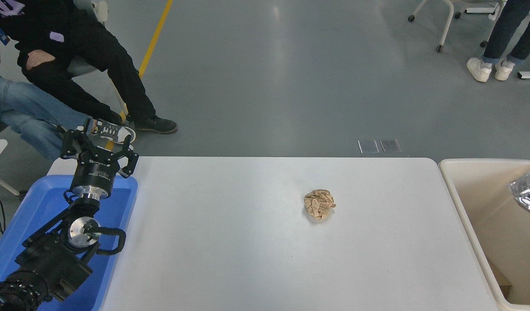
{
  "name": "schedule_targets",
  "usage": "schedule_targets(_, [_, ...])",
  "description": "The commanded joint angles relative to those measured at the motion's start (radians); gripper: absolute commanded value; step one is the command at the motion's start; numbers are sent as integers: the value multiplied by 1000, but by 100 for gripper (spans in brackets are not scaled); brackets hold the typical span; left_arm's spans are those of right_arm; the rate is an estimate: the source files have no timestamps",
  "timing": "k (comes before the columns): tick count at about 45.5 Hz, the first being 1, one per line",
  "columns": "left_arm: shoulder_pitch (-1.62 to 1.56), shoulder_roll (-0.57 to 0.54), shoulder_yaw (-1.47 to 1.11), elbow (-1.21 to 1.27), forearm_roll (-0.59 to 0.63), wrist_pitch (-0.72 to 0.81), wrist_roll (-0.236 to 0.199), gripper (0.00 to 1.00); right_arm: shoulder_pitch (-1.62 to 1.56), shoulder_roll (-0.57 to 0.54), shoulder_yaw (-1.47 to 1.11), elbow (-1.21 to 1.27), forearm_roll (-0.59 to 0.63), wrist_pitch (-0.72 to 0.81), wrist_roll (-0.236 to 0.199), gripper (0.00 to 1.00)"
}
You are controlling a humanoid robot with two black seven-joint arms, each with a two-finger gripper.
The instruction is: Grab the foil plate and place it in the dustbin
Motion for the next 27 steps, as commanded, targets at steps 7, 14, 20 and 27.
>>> schedule_targets(7, [0, 1, 0, 0, 0, 0, -2, 99, -226, 153, 152, -278, -2, -120, 1, 0])
schedule_targets(14, [0, 0, 0, 0, 0, 0, 0, 99, -263, 196, 150, -343, -2, -129, 1, 0])
schedule_targets(20, [0, 0, 0, 0, 0, 0, 0, 99, -272, 205, 148, -347, -2, -149, 1, 0])
schedule_targets(27, [0, 0, 0, 0, 0, 0, 0, 99, -278, 204, 150, -340, 0, -151, 1, 0])
